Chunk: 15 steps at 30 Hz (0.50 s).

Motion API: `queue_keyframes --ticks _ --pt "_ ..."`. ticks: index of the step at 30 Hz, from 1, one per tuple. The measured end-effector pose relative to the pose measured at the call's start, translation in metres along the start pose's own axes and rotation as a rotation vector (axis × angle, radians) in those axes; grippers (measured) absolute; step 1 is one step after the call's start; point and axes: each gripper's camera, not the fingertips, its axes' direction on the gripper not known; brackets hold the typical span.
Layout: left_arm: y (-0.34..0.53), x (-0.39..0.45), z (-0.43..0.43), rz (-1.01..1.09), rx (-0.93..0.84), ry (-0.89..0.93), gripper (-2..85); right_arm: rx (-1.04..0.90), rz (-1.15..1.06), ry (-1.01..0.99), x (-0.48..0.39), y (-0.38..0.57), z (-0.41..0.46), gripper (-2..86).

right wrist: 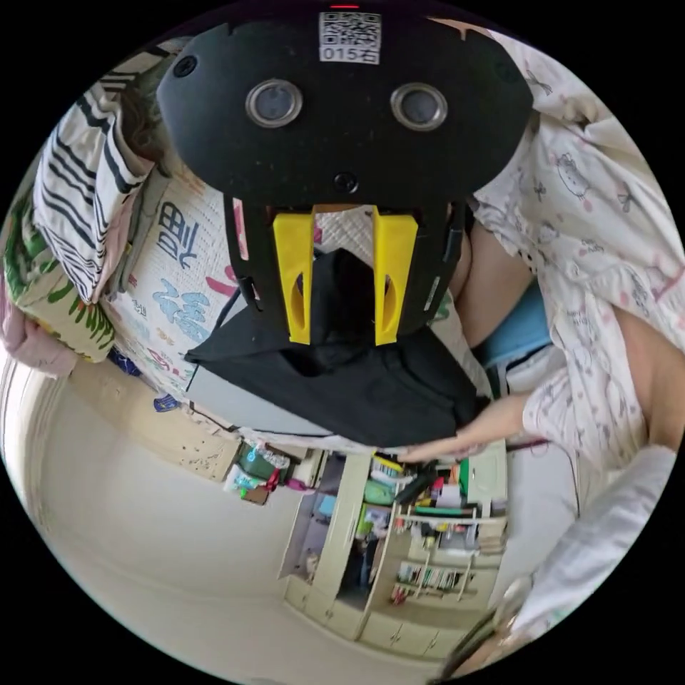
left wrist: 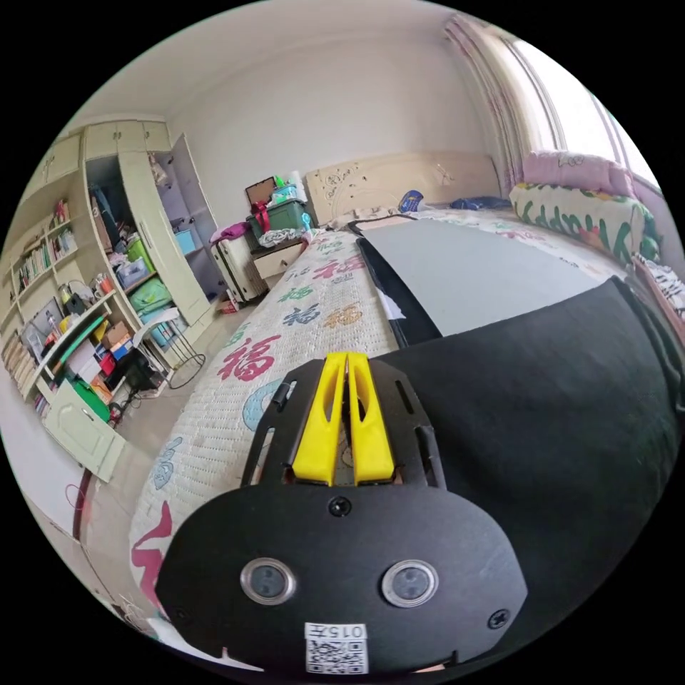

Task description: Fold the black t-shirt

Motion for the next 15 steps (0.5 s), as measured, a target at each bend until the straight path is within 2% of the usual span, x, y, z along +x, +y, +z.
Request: queue_keyframes --ticks 2,7,9,12,15 --pt "0.000 -0.020 -0.017 -0.056 0.037 0.030 -0.3 -0.018 0.026 0.031 -0.002 0.010 0.018 9.8" --pt "0.017 -0.082 -0.075 -0.232 0.219 0.149 -0.4 0.058 0.329 0.294 0.024 0.067 0.018 1.5" --pt "0.024 -0.102 -0.088 -0.293 0.261 0.186 -0.4 0.026 0.398 0.314 0.029 0.093 0.022 2.2" --pt "0.034 -0.129 -0.106 -0.366 0.308 0.255 -0.4 -0.010 0.472 0.244 0.037 0.129 0.033 4.7" --pt "0.043 -0.143 -0.124 -0.404 0.349 0.276 -0.4 0.014 0.500 0.320 0.038 0.145 0.031 6.5"
